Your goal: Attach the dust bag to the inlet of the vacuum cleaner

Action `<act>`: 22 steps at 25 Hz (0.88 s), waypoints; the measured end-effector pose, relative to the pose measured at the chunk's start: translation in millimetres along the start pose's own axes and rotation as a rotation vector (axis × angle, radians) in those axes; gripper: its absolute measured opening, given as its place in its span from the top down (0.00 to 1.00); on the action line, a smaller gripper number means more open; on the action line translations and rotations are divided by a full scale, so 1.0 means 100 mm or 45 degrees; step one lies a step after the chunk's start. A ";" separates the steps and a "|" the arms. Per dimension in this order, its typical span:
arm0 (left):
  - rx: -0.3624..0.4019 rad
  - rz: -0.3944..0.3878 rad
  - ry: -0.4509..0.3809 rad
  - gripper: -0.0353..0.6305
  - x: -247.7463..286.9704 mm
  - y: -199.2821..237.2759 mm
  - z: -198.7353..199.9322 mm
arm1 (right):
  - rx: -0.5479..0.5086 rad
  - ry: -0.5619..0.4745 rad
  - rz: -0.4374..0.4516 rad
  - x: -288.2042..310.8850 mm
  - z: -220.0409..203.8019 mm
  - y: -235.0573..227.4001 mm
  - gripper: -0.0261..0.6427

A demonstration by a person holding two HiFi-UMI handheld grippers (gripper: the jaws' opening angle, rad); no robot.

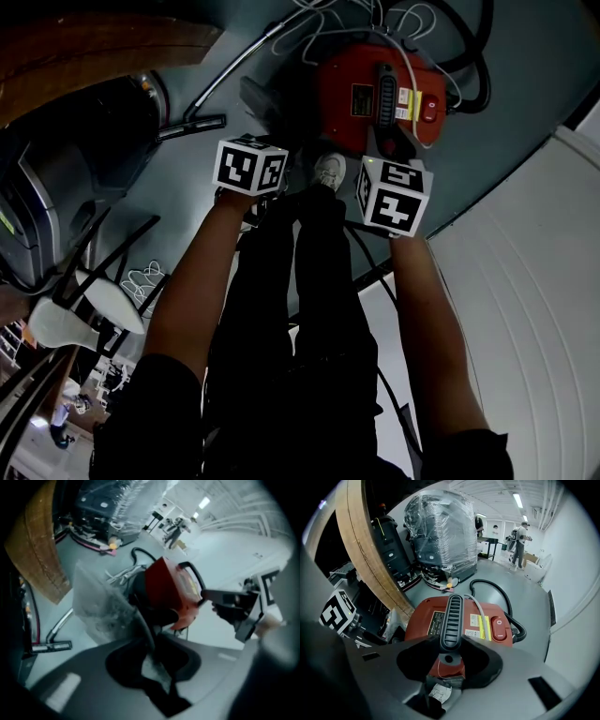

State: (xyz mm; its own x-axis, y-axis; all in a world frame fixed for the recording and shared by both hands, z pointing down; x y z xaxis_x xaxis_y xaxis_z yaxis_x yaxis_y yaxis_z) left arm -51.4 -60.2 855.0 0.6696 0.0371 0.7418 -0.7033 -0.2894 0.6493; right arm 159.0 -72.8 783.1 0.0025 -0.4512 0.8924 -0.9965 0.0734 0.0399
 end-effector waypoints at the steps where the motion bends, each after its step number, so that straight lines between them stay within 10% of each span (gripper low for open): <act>1: 0.027 0.011 0.019 0.83 0.01 -0.01 0.01 | 0.000 0.000 -0.002 0.00 0.00 0.00 0.76; 12: -0.120 0.126 -0.202 0.62 -0.22 -0.05 -0.15 | 0.144 -0.105 0.044 -0.28 0.00 0.01 0.70; 15: -0.142 0.256 -0.362 0.80 -0.51 -0.11 -0.18 | 0.162 -0.096 0.035 -0.48 0.02 0.04 0.96; 17: -0.130 0.282 -0.444 0.95 -0.71 -0.22 -0.17 | 0.202 -0.081 0.073 -0.62 0.04 0.10 0.96; 22: -0.002 0.159 -0.510 0.95 -1.19 -0.77 0.03 | 0.249 -0.157 0.132 -1.13 0.29 0.26 0.96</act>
State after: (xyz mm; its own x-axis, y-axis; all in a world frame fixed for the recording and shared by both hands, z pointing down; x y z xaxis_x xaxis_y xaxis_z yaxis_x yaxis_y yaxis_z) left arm -76.4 -45.5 715.9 0.6188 -0.3731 0.6913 -0.7852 -0.2667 0.5589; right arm 130.8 -45.9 669.6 -0.0984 -0.5560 0.8253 -0.9881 -0.0435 -0.1472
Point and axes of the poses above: the fingertips, and each gripper's own axes: x forward along the fingers, y to its left, z out of its top, the point moved 9 cm from there along -x, backward along the fingers, and after that the axes turned 7 degrees about -z, right-handed, at the moved point
